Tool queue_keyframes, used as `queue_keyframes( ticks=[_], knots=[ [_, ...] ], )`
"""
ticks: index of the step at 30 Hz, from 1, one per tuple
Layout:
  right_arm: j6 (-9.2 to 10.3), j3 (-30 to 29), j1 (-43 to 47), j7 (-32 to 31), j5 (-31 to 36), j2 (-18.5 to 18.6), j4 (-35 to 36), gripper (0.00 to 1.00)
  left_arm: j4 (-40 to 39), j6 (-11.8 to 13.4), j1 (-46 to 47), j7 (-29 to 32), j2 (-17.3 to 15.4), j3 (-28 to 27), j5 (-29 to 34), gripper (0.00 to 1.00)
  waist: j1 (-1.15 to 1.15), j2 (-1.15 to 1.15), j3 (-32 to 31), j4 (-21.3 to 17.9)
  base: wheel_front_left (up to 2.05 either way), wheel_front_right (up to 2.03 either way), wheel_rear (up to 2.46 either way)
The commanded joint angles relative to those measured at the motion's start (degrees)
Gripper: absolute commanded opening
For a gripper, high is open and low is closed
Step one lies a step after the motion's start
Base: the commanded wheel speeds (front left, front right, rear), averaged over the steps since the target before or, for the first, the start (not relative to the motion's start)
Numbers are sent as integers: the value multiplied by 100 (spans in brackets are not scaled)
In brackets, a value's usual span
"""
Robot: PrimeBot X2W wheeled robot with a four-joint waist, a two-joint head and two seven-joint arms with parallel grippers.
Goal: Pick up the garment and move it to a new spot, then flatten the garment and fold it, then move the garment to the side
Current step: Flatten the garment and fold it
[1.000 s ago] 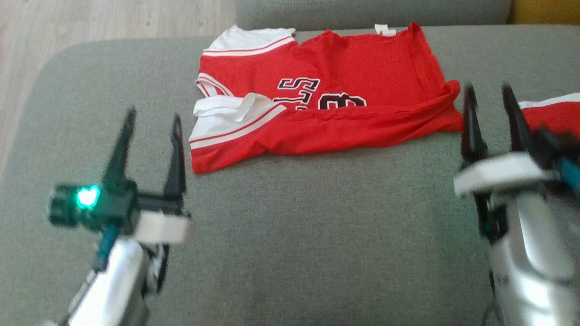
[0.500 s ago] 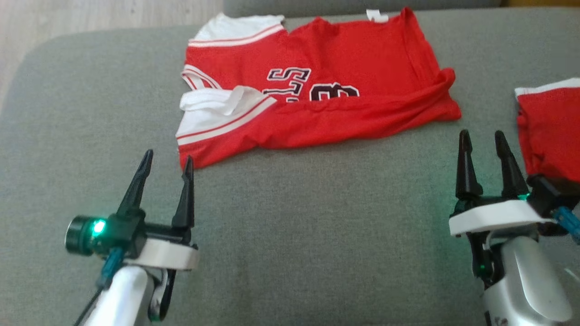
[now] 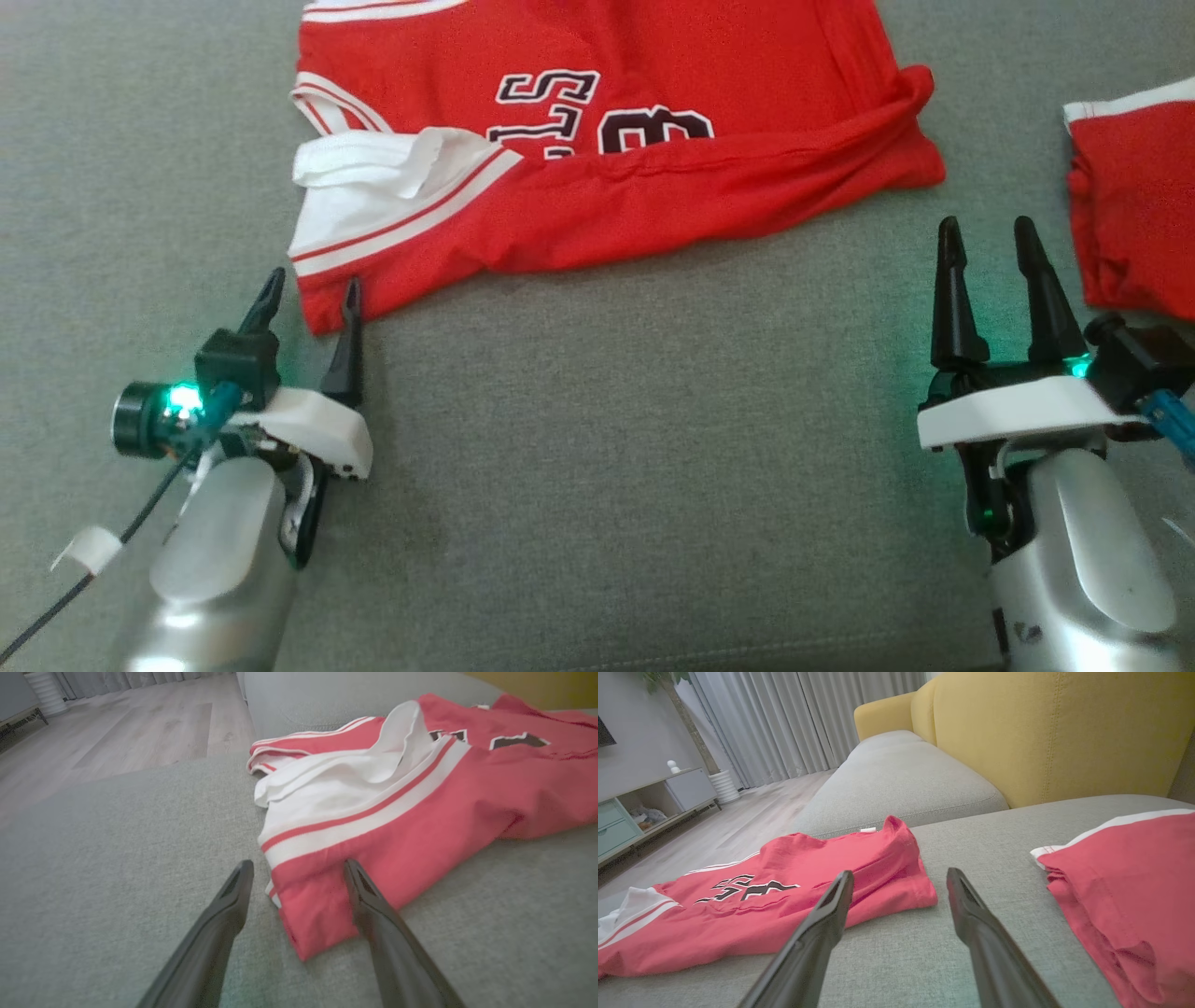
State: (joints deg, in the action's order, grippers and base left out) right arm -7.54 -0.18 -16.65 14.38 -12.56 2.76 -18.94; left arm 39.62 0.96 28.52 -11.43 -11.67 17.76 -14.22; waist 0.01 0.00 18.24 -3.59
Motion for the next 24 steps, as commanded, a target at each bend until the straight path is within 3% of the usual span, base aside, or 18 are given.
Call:
queue_keyframes(
  ticks=[1, 9, 11, 12, 20, 24],
  knots=[
    [5, 111, -136, 62, -38, 12, 166, 100, 28, -9, 272, -10, -113, -222, -33, 100, -1, 0, 85, -54, 0, 0, 0],
    [5, 78, -185, 62, -140, 12, 263, 100, 855, -103, 642, 261, -119, -179, -114, 100, -1, 0, 252, -152, 0, 0, 0],
    [5, 33, -189, 62, -156, 12, 283, 100, 1041, -210, 678, 443, -117, -107, -122, 27, -1, 0, 258, -154, 0, 0, 0],
    [5, 15, -190, 62, -157, 12, 284, 100, 1090, -235, 693, 471, -110, -89, -130, 0, -1, 0, 248, -149, 0, 0, 0],
    [5, 12, -261, 60, 13, 12, 70, 100, 884, -269, 725, -101, 14, -72, -190, 0, -1, 0, -52, 49, 0, 0, 0],
    [5, -149, -524, -487, 162, 12, -506, 100, 260, -334, 769, -319, 78, -65, -151, 0, -1, 0, -157, 194, 0, 0, 0]
  ],
)
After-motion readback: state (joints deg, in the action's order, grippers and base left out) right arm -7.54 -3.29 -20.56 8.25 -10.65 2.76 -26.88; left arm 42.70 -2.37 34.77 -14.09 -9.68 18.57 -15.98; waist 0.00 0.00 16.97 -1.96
